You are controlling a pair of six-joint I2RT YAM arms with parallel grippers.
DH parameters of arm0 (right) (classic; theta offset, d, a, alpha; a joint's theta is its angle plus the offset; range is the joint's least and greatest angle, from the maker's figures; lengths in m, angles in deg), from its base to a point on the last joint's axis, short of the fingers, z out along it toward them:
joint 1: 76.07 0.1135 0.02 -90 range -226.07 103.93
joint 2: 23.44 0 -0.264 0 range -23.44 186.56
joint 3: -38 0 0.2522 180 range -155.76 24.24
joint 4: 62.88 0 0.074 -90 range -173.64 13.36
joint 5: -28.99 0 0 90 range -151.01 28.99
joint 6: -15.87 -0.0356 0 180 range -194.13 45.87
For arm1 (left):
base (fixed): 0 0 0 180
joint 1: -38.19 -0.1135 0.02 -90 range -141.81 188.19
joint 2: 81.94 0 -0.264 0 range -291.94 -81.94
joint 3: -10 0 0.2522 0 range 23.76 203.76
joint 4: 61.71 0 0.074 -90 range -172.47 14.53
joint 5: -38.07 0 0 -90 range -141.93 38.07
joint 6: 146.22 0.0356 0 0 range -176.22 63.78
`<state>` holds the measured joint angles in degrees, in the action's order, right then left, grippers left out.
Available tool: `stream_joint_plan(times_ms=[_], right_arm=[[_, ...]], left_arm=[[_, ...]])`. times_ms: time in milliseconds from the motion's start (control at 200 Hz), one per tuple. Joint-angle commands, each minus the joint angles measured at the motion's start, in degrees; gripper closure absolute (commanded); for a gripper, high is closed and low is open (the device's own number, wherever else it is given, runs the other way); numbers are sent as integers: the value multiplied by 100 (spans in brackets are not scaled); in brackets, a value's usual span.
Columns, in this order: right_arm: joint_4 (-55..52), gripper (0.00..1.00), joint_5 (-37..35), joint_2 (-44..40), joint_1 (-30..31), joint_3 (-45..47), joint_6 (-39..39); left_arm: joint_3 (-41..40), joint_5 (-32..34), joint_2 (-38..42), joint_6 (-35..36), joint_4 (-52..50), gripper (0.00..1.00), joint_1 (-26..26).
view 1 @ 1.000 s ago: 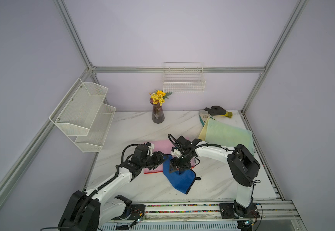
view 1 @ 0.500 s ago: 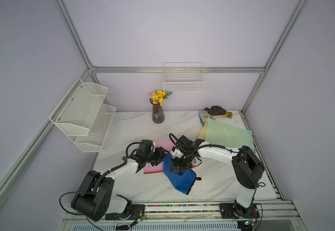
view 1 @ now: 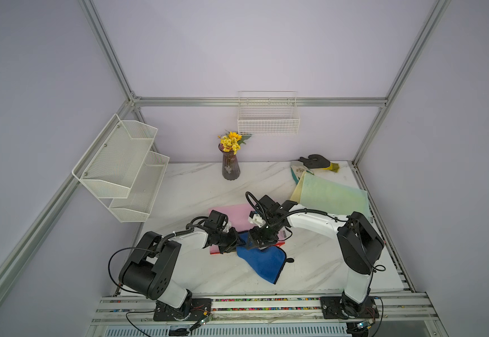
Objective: Wipe the document bag
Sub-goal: Adjust the cleaning item at the center of the board, then pick up the document bag from the center of the board.
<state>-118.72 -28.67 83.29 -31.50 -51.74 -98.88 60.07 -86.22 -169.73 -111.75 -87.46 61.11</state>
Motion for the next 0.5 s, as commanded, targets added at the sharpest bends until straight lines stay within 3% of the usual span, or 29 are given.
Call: stream_joint_plan(times_ms=[0,35,135,260,380,495], right_arm=[[-97,30,-90,-264,-72,-143,-159],[-107,30,-104,-337,-89,-134,-192],[-310,21,-239,-513,-188,-153,-223],[-593,12,-913,-739,-618,-16,-451],[-690,13,-1574,-487,-971,115,-647],[-637,17,-2220,-306,-1180,222,-862]], left_arm=[[226,14,256,329,-249,92,14],[212,84,374,347,-278,100,-5],[121,249,631,330,-416,100,-80],[316,529,1012,718,-1369,100,-104],[220,686,938,859,-1420,100,-124],[298,727,326,894,-1146,100,-121]])
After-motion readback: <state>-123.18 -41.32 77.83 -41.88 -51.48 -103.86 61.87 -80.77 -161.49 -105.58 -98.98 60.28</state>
